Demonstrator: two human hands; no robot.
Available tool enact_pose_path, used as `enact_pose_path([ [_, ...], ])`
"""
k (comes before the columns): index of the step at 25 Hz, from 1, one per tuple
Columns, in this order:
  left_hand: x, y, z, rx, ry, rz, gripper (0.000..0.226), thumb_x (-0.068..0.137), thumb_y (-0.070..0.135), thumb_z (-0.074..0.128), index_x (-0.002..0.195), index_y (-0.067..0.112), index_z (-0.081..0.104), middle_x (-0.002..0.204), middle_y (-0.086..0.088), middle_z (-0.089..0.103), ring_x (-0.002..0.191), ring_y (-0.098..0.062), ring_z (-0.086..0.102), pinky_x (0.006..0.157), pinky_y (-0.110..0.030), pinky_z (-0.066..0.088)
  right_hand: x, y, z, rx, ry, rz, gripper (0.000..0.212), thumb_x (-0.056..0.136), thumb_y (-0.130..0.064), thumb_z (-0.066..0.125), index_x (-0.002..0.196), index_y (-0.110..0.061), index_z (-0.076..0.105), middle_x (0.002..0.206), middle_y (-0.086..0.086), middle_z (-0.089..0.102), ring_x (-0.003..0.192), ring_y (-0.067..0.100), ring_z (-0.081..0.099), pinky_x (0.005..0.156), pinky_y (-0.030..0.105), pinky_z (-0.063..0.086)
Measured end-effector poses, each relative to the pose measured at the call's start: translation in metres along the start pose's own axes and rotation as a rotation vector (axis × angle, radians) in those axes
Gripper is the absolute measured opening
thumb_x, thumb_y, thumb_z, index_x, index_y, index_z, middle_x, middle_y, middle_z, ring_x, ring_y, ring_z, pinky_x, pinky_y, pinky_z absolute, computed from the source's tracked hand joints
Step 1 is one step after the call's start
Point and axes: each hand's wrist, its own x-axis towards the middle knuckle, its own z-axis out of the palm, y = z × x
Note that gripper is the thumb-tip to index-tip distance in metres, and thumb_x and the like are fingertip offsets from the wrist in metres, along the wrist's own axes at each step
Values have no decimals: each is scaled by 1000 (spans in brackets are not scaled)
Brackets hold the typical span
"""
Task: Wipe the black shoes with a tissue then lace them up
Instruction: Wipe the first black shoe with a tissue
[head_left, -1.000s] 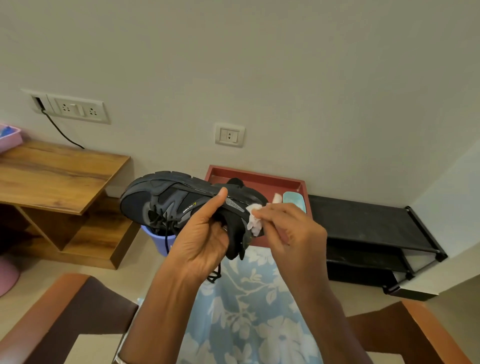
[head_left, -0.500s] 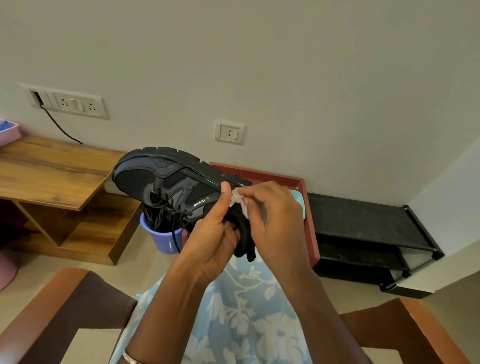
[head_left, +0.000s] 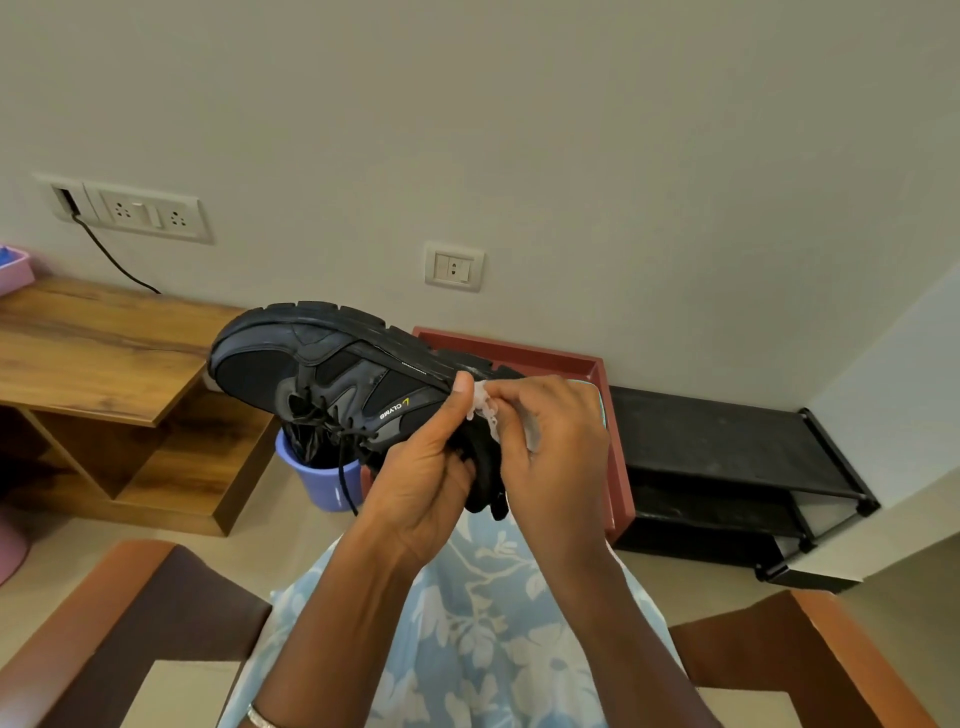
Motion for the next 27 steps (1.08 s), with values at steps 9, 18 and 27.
enact_pose_path([
  [9,0,0,1,4,6,65,49,86,35,67,119,-3,67,123,-23,67,116,-31,65,92,-43,57,0,5,-8,2,16,14,15,91,-2,67,95,-13,76,91,-3,71,86,13,65,74,34,57],
  [18,-4,3,7,61,69,177,27,94,27,62,102,3,69,108,-15,73,104,-25,70,86,-43,59,8,16,-5,99,-46,-69,16,94,0,64,101,-11,73,97,-1,67,94,13,62,79,24,51],
  [27,1,3,5,-83,61,135,41,90,33,62,113,0,69,122,-17,70,117,-25,66,103,-40,49,10,13,4,114,146,91,11,96,-7,61,99,-9,71,97,1,63,89,7,58,74,9,44],
])
